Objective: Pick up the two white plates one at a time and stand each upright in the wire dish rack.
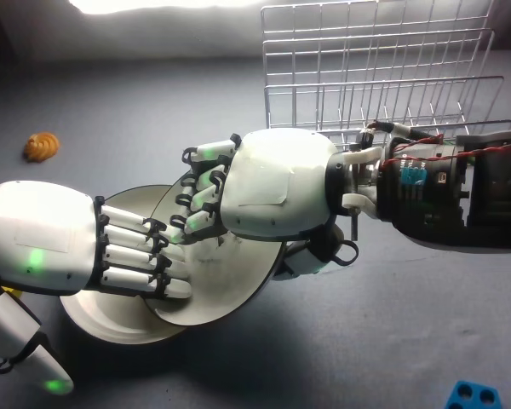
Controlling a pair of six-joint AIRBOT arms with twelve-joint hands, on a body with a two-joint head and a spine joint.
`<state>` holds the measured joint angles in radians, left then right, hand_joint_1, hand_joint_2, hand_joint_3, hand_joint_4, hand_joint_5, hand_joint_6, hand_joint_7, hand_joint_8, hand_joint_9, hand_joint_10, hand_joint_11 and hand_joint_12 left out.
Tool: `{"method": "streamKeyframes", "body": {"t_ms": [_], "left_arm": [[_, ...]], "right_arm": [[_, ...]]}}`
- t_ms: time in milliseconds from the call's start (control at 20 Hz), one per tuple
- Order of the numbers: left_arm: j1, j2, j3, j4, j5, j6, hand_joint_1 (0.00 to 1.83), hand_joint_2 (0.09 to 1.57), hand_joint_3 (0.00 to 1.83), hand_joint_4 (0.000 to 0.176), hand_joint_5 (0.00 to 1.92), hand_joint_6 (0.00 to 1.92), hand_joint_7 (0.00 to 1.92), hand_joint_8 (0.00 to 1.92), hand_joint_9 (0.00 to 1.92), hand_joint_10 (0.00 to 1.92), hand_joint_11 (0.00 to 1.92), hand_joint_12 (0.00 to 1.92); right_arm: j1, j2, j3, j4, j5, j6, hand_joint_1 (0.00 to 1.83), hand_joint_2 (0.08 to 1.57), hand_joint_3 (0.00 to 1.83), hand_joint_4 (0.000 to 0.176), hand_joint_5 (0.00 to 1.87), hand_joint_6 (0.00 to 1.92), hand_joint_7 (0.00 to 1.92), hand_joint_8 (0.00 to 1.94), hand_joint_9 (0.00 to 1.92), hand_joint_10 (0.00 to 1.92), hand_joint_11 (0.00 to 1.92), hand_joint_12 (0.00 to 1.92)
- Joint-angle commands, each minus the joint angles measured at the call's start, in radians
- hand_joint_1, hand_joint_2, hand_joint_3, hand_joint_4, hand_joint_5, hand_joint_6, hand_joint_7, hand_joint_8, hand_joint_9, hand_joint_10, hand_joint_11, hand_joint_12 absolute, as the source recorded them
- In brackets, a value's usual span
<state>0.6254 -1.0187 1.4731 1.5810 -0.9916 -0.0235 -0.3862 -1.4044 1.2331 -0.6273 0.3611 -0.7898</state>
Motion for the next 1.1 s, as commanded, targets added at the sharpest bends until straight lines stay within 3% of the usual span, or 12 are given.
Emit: {"method": "streamKeyframes", "body": {"t_ms": [0,150,200,250,300,450,750,1050], "left_arm": [[-0.001,-0.015,-0.002,-0.021,-0.027,0.002,0.0,1.06,0.0,0.0,0.0,0.0,0.0,0.0,0.0,0.0,0.0,0.0],[0.0,-0.015,-0.003,-0.027,-0.026,0.001,0.0,1.06,0.0,0.0,0.0,0.0,0.0,0.0,0.0,0.0,0.0,0.0],[0.0,-0.014,-0.003,-0.028,-0.025,0.001,0.0,1.06,0.0,0.0,0.0,0.0,0.0,0.0,0.0,0.0,0.0,0.0],[0.0,-0.012,-0.003,-0.033,-0.025,-0.001,0.0,1.06,0.0,0.0,0.0,0.0,0.0,0.0,0.0,0.0,0.0,0.0],[-0.001,-0.008,-0.005,-0.044,-0.025,-0.003,0.0,1.06,0.0,0.0,0.0,0.0,0.0,0.0,0.0,0.0,0.0,0.0],[-0.028,0.029,-0.026,-0.082,-0.031,-0.013,0.0,1.06,0.0,0.0,0.0,0.0,0.0,0.0,0.0,0.0,0.0,0.0],[-0.103,0.137,-0.087,-0.145,-0.046,-0.051,0.0,1.06,0.0,0.0,0.0,0.0,0.0,0.0,0.0,0.0,0.0,0.0],[-0.139,0.244,-0.133,-0.148,-0.036,-0.096,0.0,1.06,0.0,0.0,0.0,0.0,0.0,0.0,0.0,0.0,0.0,0.0]], "right_arm": [[0.006,-0.001,-0.001,0.025,0.106,-0.003,1.26,1.06,0.01,0.0,0.75,0.04,0.8,0.03,0.76,0.07,0.33,1.07],[0.012,0.0,-0.001,0.025,0.111,-0.007,1.26,1.09,0.0,0.0,0.88,0.02,0.96,0.01,0.94,0.04,0.51,1.02],[0.017,0.001,-0.001,0.027,0.112,-0.007,1.27,1.04,0.0,0.0,1.01,0.68,1.38,0.01,1.03,0.07,0.61,1.04],[0.023,0.002,-0.001,0.032,0.113,-0.007,1.36,1.06,0.0,0.0,0.97,0.91,1.21,0.49,1.0,0.84,0.68,1.04],[0.028,0.004,-0.001,0.037,0.114,-0.007,1.37,1.09,0.0,0.0,0.93,1.04,1.08,0.76,0.93,1.09,0.73,1.05],[0.047,0.016,-0.011,0.046,0.117,-0.007,1.38,1.08,0.0,0.0,1.01,0.98,1.05,0.8,0.98,1.03,0.85,1.05],[0.093,0.064,-0.09,0.048,0.132,-0.007,1.39,1.07,0.0,0.0,1.04,0.92,1.07,0.78,1.03,0.97,0.89,1.05],[0.136,0.133,-0.188,0.056,0.132,-0.001,1.38,1.08,0.0,0.0,1.02,0.96,1.05,0.79,0.99,1.01,0.84,1.09]]}}
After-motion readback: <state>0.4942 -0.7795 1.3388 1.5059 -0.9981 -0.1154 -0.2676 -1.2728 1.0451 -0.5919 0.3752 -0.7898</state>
